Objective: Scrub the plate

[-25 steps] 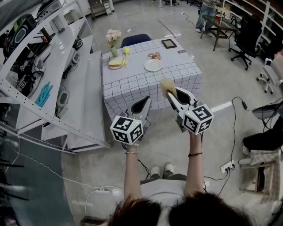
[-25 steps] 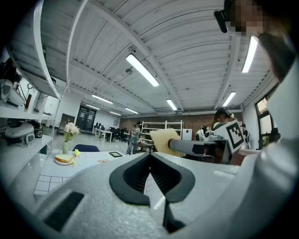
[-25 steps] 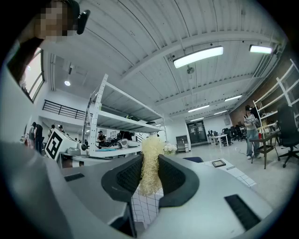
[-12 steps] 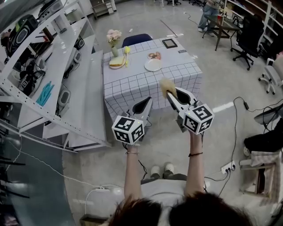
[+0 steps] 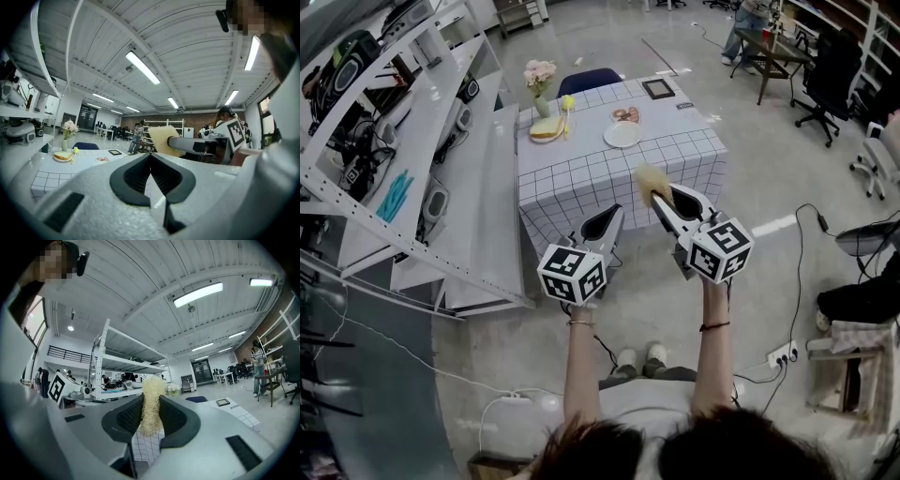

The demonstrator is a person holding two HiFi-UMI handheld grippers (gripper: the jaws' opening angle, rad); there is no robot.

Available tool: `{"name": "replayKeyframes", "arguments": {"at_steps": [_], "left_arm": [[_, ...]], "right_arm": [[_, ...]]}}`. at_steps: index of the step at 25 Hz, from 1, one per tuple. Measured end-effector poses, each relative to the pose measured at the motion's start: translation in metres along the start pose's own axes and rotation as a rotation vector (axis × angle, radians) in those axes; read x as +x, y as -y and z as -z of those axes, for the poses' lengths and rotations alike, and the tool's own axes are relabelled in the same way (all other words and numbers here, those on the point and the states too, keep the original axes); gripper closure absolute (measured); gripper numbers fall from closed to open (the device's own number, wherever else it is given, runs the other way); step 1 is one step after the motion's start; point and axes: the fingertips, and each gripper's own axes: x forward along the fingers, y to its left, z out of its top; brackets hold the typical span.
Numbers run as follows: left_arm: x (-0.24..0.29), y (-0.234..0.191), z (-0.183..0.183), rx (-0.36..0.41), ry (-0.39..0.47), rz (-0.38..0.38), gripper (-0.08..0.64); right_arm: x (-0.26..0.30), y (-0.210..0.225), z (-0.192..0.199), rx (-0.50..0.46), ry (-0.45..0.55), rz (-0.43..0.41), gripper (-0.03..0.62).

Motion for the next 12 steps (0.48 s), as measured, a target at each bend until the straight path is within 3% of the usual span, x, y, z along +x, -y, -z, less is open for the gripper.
{"name": "replayKeyframes", "arguments": {"at_steps": [12], "left_arm": [[0.006, 0.021, 0.006, -0.015, 0.022, -0.041, 0.549]], "right_arm": [[-0.020, 0.014, 0.001, 0.012, -0.007, -0.013, 0.518]]}}
